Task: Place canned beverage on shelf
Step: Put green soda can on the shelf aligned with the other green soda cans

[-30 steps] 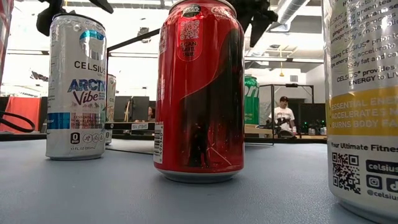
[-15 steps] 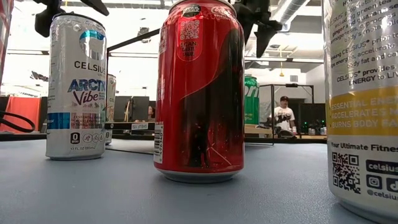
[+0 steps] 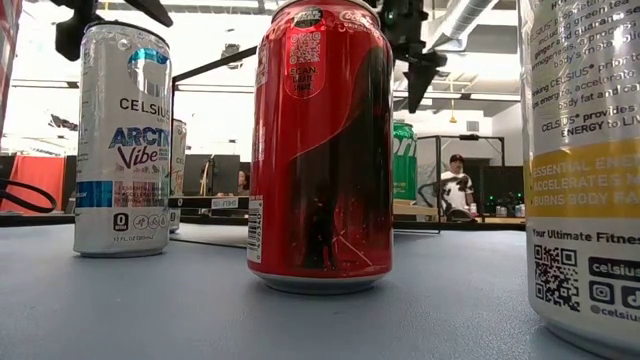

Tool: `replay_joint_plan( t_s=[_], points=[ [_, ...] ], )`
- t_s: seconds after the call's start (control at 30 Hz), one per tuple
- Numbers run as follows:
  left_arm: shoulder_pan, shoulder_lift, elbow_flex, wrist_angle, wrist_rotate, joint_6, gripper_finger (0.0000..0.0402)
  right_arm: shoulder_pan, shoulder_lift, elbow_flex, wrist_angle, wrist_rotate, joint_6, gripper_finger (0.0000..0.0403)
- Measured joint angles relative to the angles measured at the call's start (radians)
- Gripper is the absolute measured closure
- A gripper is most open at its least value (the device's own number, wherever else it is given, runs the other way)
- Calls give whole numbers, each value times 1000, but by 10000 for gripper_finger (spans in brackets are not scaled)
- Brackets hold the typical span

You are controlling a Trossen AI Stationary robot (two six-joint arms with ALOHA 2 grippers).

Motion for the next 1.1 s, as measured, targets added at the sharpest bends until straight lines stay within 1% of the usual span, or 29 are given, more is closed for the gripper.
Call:
replay_joint_plan(
  t_s=[0.1,0.2,0.33,0.53,0.67,0.7,0.8,1.0,1.1],
  points=[
    [0,0,0,-7,3,-1,72,-6,3,-1,8,-10,-17,38],
    [0,0,0,-8,6,-2,72,-10,18,0,32,-70,-25,38],
    [0,0,0,-9,6,-3,72,-11,24,0,26,-33,-30,38],
    [0,0,0,-22,5,-16,72,-18,29,-2,15,-34,-40,38],
    [0,0,0,-26,2,-21,72,-18,29,-1,1,-14,-53,43],
    [0,0,0,-28,2,-21,72,-21,29,-1,0,-15,-53,46],
    [0,0,0,-30,1,-20,72,-32,29,-1,12,-69,-63,53],
    [0,0,0,-33,-1,-23,72,-30,28,-4,19,-52,-80,57],
    [0,0,0,-33,-1,-23,72,-29,27,-56,46,-64,-68,57]
  ],
)
